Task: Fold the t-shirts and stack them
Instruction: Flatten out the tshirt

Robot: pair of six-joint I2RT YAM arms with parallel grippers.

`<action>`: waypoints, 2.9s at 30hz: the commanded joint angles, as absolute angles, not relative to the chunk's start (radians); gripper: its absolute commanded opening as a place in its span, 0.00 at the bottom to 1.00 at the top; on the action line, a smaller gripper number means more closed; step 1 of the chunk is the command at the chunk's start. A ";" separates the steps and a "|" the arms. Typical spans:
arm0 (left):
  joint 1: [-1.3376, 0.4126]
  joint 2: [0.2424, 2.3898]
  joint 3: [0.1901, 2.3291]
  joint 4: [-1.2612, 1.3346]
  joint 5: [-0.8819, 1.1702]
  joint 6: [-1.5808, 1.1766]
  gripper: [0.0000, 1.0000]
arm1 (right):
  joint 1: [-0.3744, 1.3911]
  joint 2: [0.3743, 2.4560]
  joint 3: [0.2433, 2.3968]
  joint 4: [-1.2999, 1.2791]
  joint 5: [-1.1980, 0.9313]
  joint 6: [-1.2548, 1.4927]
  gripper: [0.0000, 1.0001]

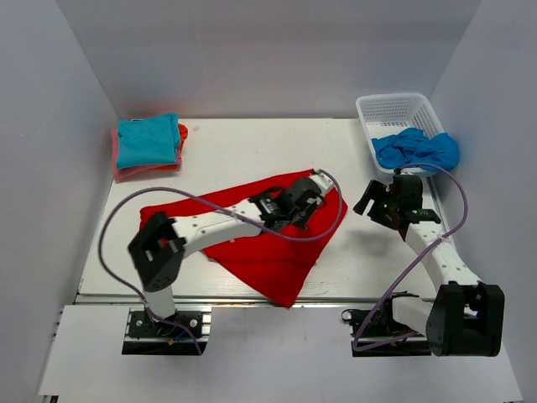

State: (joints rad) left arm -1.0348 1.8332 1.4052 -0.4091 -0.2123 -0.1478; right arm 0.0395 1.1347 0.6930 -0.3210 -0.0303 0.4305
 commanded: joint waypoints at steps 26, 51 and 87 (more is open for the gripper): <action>-0.753 1.347 1.081 -0.304 -0.529 -0.126 0.00 | 0.225 1.689 0.985 -0.086 0.101 0.284 0.64; -0.710 1.106 1.362 -0.287 -0.646 0.116 0.00 | 0.250 1.051 1.103 -0.032 0.115 0.019 0.00; -0.697 0.939 2.276 -0.638 0.166 0.284 0.00 | 0.244 0.643 1.779 -0.341 -0.144 -0.190 0.00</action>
State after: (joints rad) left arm -0.7124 0.8970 2.2604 -0.6292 0.1585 0.2565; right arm 0.2481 0.6315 1.7718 -0.3347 -0.1303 -0.1864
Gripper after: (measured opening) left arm 0.069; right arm 0.008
